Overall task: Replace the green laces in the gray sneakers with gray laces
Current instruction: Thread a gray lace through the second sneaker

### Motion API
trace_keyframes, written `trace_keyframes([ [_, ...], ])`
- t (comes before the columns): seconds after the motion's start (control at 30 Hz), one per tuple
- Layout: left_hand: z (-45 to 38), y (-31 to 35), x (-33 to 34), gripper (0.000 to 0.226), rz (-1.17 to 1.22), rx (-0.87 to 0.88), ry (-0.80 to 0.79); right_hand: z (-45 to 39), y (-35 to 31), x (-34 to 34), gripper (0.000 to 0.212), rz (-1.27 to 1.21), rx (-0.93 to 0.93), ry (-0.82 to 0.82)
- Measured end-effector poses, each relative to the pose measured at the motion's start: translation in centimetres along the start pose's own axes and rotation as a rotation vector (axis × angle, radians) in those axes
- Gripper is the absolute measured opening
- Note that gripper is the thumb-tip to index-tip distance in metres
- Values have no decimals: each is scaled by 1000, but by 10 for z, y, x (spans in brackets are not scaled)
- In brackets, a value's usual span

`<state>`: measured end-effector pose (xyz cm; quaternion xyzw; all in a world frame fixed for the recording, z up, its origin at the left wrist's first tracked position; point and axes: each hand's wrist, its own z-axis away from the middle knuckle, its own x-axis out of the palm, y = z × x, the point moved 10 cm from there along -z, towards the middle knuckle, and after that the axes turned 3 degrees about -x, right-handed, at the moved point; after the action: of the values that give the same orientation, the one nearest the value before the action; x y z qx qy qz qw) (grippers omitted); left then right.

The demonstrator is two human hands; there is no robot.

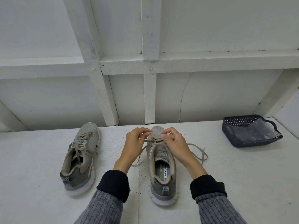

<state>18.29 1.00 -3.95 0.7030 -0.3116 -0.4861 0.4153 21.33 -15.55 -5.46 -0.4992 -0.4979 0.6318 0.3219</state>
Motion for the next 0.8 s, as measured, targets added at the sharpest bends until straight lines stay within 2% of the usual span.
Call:
trace_keyframes([
  [0.07, -4, -6, 2, 21, 2, -30, -69, 1, -9, 3, 12, 163, -127, -64],
  [0.1, -4, -10, 5, 20, 32, -56, -117, 0, -11, 3, 16, 161, -148, -77],
  [0.2, -2, -18, 14, 25, 146, -124, -244, -2, -16, 0, 30, 126, -174, -92],
  [0.33, 3, -16, 21, 30, 227, -162, -297, -3, -12, 0, 39, -53, -88, -116],
  [0.4, 3, -17, 22, 28, 255, -178, -285, -2, -10, -2, 34, -160, -45, -115],
  [0.53, 0, -26, 16, 27, 347, -216, -235, 0, -6, -2, 22, -155, -39, -176],
  [0.67, -3, -27, 16, 26, 371, -224, -218, 1, -8, -3, 28, -211, -55, -196],
  [0.8, -3, -54, 3, 31, 494, -394, 26, 1, -17, -15, 29, -545, -41, -148],
])
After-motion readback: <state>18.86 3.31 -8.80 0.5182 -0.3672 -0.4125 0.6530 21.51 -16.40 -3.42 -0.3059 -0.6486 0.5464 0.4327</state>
